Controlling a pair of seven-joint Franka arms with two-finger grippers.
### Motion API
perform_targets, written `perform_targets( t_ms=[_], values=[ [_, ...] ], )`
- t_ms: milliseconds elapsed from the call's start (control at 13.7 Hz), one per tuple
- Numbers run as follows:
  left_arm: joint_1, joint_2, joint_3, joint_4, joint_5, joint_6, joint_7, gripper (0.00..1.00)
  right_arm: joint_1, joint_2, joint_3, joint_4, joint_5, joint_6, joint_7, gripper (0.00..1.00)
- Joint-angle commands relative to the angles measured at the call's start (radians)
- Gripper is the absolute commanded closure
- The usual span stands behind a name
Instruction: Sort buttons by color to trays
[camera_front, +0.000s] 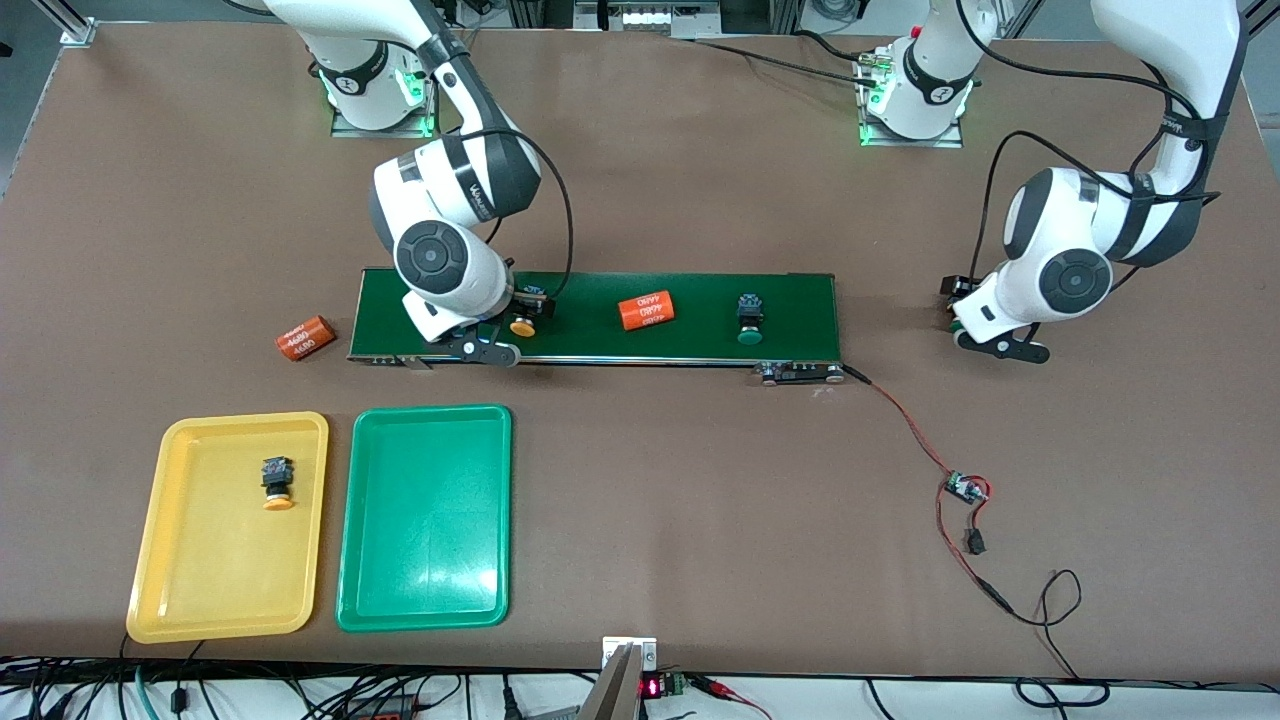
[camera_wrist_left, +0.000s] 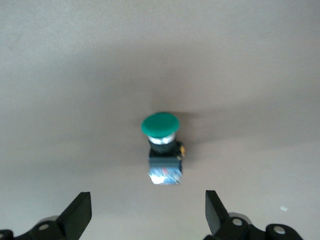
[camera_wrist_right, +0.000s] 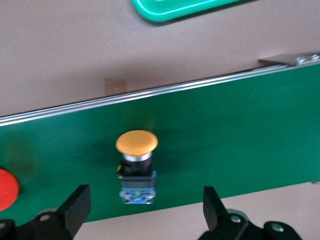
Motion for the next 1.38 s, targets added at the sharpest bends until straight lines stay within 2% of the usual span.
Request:
perform_targets(
  t_ms=[0, 291, 437, 510, 583, 656, 728, 801, 947, 1093, 1238, 1311],
  values=[
    [0.011, -0.013, 0.032, -0.108, 0.016, 0.174, 0.081, 0.0, 0.006, -0.026, 0.019, -0.078, -0.009, 0.094, 0.048, 0.0],
    [0.014, 0.01, 0.032, -0.209, 0.006, 0.365, 0.081, 0.0, 0.015, -0.027, 0.023, -0.187, -0.01, 0.212, 0.046, 0.0],
    [0.014, 0.013, 0.03, -0.209, 0.004, 0.37, 0.078, 0.0, 0.014, -0.032, 0.023, -0.198, -0.015, 0.21, 0.046, 0.0],
    [0.014, 0.016, 0.03, -0.209, 0.001, 0.372, 0.079, 0.04, 0.014, -0.032, 0.023, -0.198, -0.015, 0.203, 0.048, 0.15],
    [0.014, 0.021, 0.03, -0.209, 0.001, 0.372, 0.079, 0.16, 0.014, -0.032, 0.023, -0.201, -0.015, 0.203, 0.049, 0.39],
    [0.014, 0.022, 0.03, -0.209, 0.001, 0.372, 0.079, 0.4, 0.014, -0.032, 0.025, -0.204, -0.015, 0.2, 0.049, 0.64],
    [0.016, 0.022, 0.03, -0.209, 0.001, 0.371, 0.081, 0.58, 0.015, -0.031, 0.023, -0.207, -0.015, 0.2, 0.048, 0.74],
    [0.016, 0.021, 0.03, -0.208, 0.001, 0.37, 0.079, 0.71, 0.014, -0.029, 0.025, -0.205, -0.013, 0.193, 0.049, 0.84],
    [0.015, 0.01, 0.029, -0.195, 0.001, 0.366, 0.078, 0.85, -0.006, -0.038, 0.02, -0.187, -0.013, 0.177, 0.035, 0.97],
    [0.013, -0.02, 0.015, -0.165, -0.001, 0.332, 0.075, 0.85, -0.047, -0.043, 0.016, -0.141, -0.021, 0.157, 0.026, 1.0],
    [0.013, -0.027, -0.031, -0.085, -0.005, 0.219, 0.07, 0.85, -0.116, -0.02, 0.012, -0.069, -0.141, 0.157, -0.006, 1.0],
    [0.01, -0.027, -0.054, -0.048, -0.043, 0.165, 0.07, 0.85, -0.157, 0.001, 0.011, -0.019, -0.211, 0.156, -0.024, 1.0]
  ],
)
